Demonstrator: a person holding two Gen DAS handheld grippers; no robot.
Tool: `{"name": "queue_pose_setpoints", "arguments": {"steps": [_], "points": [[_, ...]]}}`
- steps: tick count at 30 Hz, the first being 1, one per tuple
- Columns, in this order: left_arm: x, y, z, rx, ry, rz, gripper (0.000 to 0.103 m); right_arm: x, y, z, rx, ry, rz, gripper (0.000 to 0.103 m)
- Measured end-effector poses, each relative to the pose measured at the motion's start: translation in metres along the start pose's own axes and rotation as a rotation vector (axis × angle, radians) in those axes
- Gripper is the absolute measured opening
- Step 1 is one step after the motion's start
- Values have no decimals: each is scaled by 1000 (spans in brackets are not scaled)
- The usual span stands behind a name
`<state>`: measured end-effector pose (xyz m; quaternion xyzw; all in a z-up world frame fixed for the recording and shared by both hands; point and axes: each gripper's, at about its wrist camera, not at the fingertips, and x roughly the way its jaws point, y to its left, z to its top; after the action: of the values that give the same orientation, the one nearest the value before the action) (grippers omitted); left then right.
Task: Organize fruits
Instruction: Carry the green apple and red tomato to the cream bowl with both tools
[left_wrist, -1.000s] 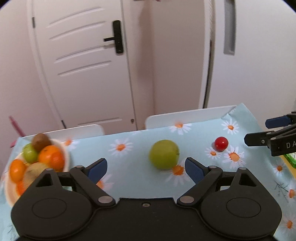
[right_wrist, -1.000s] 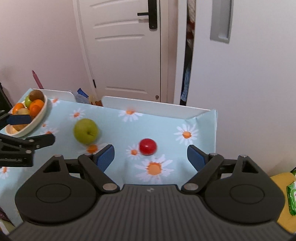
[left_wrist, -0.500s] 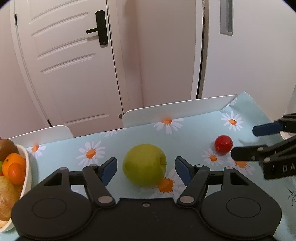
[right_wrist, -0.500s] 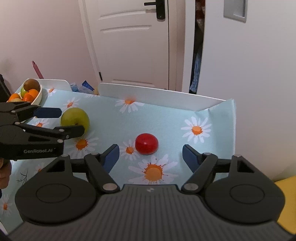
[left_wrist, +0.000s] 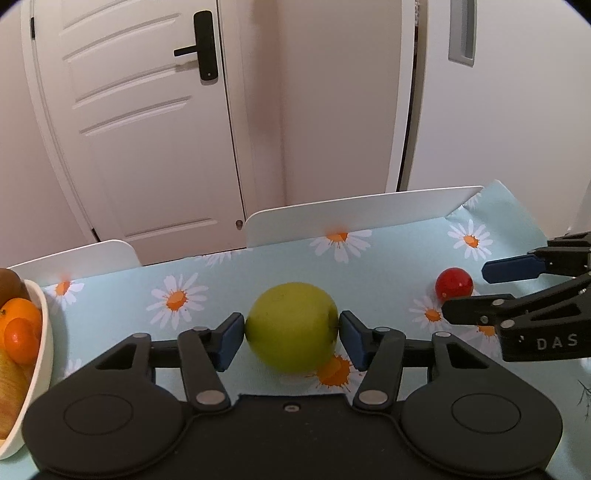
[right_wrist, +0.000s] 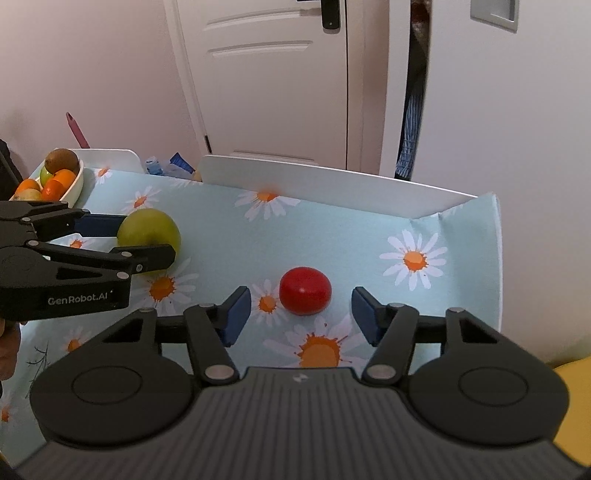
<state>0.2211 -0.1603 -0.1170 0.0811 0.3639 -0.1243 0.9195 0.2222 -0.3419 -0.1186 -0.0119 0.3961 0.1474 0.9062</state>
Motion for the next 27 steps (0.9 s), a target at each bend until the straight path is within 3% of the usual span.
{"name": "queue_pose_setpoints", "arguments": {"steps": [13, 20, 27], "points": [[-17, -4, -14, 22, 6, 29, 60, 7, 3, 0, -12, 2, -12, 63], [-30, 1, -24, 3, 6, 44, 60, 14, 5, 1, -22, 4, -29, 48], [-51, 8, -30, -27, -13, 69, 60, 8, 13, 4, -44, -9, -21, 48]]}}
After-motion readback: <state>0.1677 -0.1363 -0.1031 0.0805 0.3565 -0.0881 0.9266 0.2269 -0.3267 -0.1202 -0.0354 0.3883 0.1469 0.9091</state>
